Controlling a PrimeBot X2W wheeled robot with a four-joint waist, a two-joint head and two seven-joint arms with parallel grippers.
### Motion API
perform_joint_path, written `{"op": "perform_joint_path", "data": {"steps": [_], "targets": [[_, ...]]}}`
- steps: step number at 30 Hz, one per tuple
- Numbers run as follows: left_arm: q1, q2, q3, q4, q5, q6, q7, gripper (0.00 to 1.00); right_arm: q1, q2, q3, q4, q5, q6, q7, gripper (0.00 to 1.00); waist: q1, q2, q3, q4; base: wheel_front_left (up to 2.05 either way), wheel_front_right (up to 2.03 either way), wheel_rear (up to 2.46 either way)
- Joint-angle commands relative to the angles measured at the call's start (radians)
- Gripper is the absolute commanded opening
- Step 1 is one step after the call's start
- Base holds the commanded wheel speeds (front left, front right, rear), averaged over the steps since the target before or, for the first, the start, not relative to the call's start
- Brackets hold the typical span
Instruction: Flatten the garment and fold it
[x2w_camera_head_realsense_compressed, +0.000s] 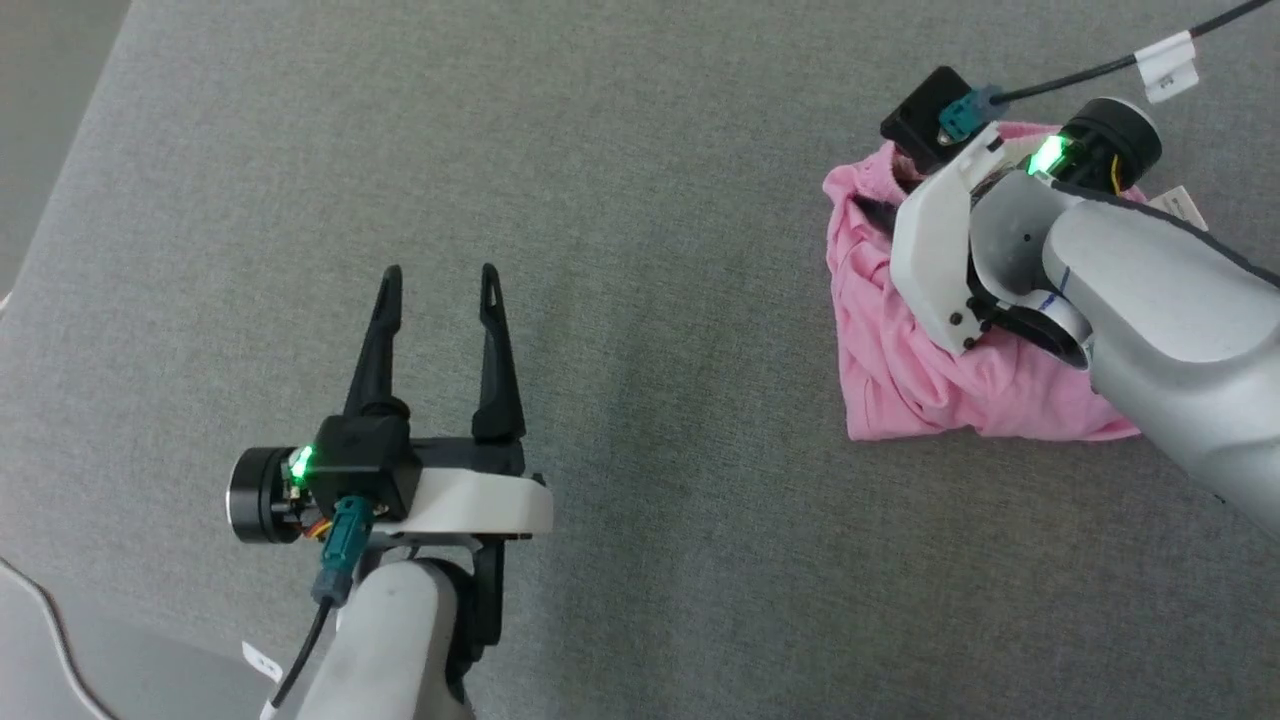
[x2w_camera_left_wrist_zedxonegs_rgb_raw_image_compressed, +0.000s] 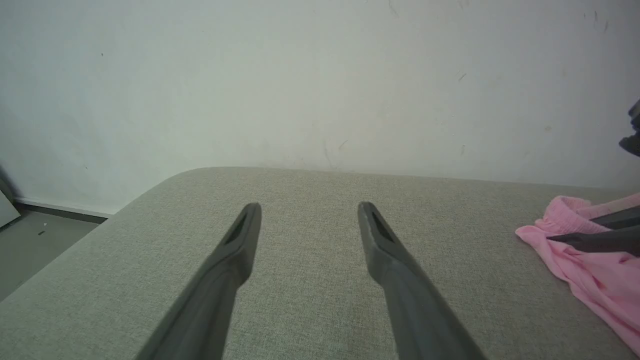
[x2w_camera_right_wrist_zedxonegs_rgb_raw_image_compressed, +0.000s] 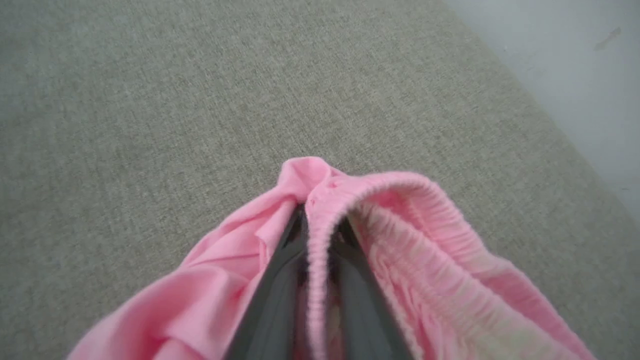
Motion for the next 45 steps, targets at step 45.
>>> {"op": "perform_joint_path", "data": {"steps": [45], "targets": [[-0.839, 0.166, -0.338, 0.690, -0.018, -0.369, 0.238, 1.00, 1.015, 0.305, -1.292, -0.867, -0.779, -0.001, -0.498, 1.00, -0.0001, 0.0000, -0.134, -0.474, 0.00, 0.00, 0.00]]}}
